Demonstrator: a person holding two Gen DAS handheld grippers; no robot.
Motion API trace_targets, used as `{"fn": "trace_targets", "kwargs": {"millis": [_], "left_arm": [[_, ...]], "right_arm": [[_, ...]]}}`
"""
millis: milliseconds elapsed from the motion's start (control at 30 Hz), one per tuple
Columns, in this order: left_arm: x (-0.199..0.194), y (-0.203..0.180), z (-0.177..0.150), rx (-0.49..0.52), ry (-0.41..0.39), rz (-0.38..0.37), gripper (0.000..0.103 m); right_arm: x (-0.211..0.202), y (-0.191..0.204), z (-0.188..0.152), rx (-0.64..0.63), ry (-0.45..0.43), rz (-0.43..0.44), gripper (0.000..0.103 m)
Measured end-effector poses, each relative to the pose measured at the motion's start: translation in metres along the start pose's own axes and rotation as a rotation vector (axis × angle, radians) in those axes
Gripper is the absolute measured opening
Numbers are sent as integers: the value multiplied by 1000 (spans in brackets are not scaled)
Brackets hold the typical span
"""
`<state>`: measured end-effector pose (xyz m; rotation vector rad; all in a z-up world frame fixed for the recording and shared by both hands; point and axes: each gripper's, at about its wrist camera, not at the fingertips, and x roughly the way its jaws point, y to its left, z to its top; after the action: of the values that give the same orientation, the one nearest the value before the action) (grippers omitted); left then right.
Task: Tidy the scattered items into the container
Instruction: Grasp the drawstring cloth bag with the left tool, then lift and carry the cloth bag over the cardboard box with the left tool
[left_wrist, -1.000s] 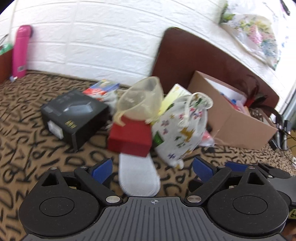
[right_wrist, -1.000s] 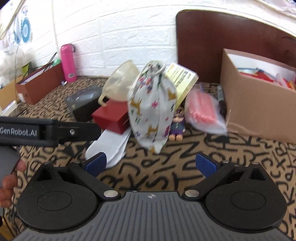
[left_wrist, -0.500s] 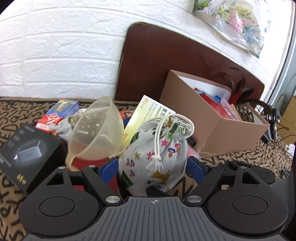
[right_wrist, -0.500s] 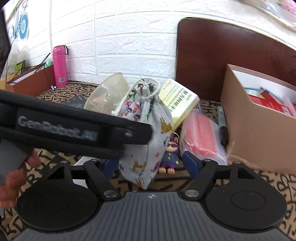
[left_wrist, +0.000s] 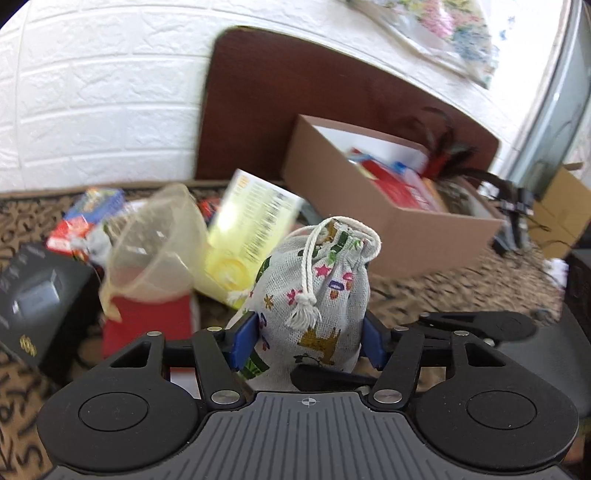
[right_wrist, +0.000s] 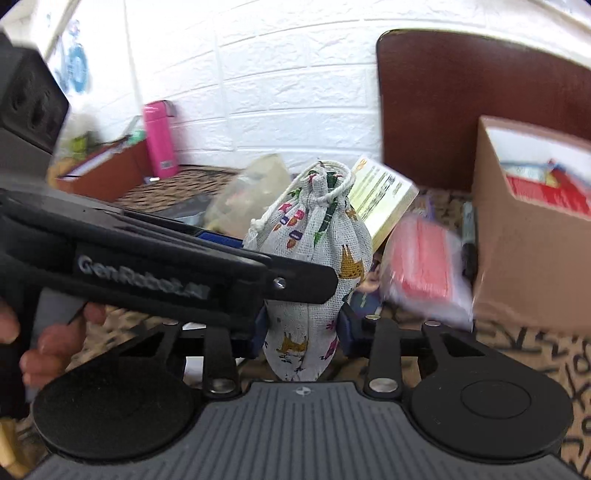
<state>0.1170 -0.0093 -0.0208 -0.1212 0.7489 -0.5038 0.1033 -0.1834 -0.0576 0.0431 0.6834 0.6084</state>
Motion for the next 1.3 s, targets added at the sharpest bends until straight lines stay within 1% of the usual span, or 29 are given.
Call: {"fn": "trace_targets", "kwargs": {"millis": [67,100,167,200,233,267,300,333,367,433,500,567,633,700,767,833,900,967,1000,1033,1067,1100,1167,1233,1300], "left_arm": [[-15,-10,-7,1,14,-65,65],[-21,-13,-11,-4,19,-100,72],[-25,-19,-15,-27,33,-173,72],[-25,-20,-17,-38,32,-190,75],[-24,-21,-18,-46,24,-192,80],[-23,-21,-19,-50,12,-172,82],[-21,-21,-19,-54,6,-146,83],[-17,-18,-18,-57,10,-134,84],[-12,-16,-18,-62,27,-138,84],[-2,-10,-21,-80,66,-131,85],[10,-6,-25,-91,103,-124,85],[21,-4,-30,-104,133,-140,85],[28,-5,-34,-102,155,-151,86],[37,-5,-37,-89,174,-138,86],[45,-1,-39,-98,191,-136,83],[51,4,-40,-118,217,-160,74],[51,6,-40,-124,228,-197,69],[50,4,-39,-99,231,-192,71],[50,3,-39,-89,228,-183,74],[51,3,-39,-89,225,-170,82],[52,3,-40,-92,226,-146,85],[54,4,-41,-92,228,-137,85],[58,6,-40,-112,234,-150,83],[61,10,-39,-142,246,-188,71],[61,9,-38,-162,253,-213,67]], "right_arm": [[-23,-13,-7,83,18,95,42],[-34,-20,-11,127,18,129,41],[-50,-36,-20,211,12,150,41],[-55,-45,-25,256,10,131,42],[-58,-54,-30,305,3,78,46],[-61,-62,-35,355,-2,0,58],[-64,-68,-38,386,-2,-60,58],[-67,-71,-42,395,-7,-89,58],[-70,-71,-45,391,-20,-92,58],[-74,-65,-48,372,-32,-70,59],[-72,-56,-50,324,-21,-72,59],[-67,-50,-52,287,-4,-90,59],[-61,-51,-53,292,14,-82,59],[-55,-52,-57,309,34,-74,57],[-50,-52,-60,311,44,-82,57],[-50,-55,-63,331,43,-67,55],[-51,-57,-66,345,45,-58,54],[-52,-59,-67,360,46,-48,54],[-53,-59,-68,365,46,-43,54],[-53,-60,-68,367,45,-41,54],[-53,-60,-68,369,42,-39,54],[-52,-60,-69,372,39,-38,54],[-51,-61,-70,390,34,-40,55],[-49,-63,-73,416,26,-31,55],[-48,-66,-76,450,18,-22,53]]}}
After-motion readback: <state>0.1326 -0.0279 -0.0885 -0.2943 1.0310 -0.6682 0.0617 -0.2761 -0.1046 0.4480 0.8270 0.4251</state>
